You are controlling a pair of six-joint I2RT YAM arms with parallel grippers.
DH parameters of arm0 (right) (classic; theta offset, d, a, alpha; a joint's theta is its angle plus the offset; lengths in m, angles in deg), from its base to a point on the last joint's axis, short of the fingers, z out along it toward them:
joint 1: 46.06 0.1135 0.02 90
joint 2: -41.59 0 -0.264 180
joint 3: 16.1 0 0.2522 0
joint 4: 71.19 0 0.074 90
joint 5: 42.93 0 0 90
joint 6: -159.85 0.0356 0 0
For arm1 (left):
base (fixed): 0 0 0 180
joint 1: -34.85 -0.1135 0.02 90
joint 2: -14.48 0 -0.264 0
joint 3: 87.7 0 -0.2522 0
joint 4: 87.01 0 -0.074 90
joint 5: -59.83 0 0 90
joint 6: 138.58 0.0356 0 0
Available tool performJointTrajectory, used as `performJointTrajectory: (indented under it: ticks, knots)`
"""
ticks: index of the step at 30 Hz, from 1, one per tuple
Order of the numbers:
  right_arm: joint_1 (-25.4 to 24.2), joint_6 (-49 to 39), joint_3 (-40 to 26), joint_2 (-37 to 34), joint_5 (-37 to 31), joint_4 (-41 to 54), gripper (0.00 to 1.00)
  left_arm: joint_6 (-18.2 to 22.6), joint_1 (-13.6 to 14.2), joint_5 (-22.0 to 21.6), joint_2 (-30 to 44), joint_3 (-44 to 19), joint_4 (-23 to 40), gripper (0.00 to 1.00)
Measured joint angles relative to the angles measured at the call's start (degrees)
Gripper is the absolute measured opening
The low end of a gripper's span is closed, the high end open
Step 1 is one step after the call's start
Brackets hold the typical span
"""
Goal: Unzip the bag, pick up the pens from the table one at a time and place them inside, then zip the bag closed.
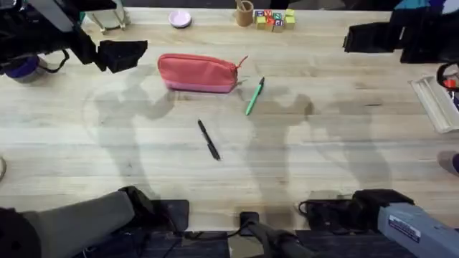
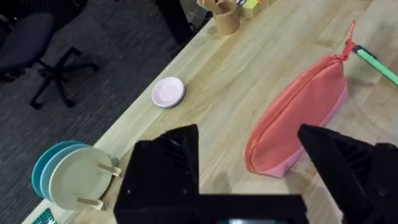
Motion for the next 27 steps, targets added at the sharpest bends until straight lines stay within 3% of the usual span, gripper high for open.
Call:
performJointTrajectory:
  ticks: [6, 17, 27]
  knots:
    - [0.0, 0.0, 0.0, 0.0, 0.0, 0.02, 0.996, 0.26, 0.0, 0.21, 0.0, 0.0, 0.01, 0.993]
    - [0.0, 0.0, 0.0, 0.0, 0.0, 0.02, 0.995, 0.46, 0.0, -5.3, 0.76, 0.0, -0.58, 0.992]
    - [0.0, 0.0, 0.0, 0.0, 0.0, 0.02, 0.996, 0.68, 0.0, -0.14, 13.12, -0.02, -7.07, 0.992]
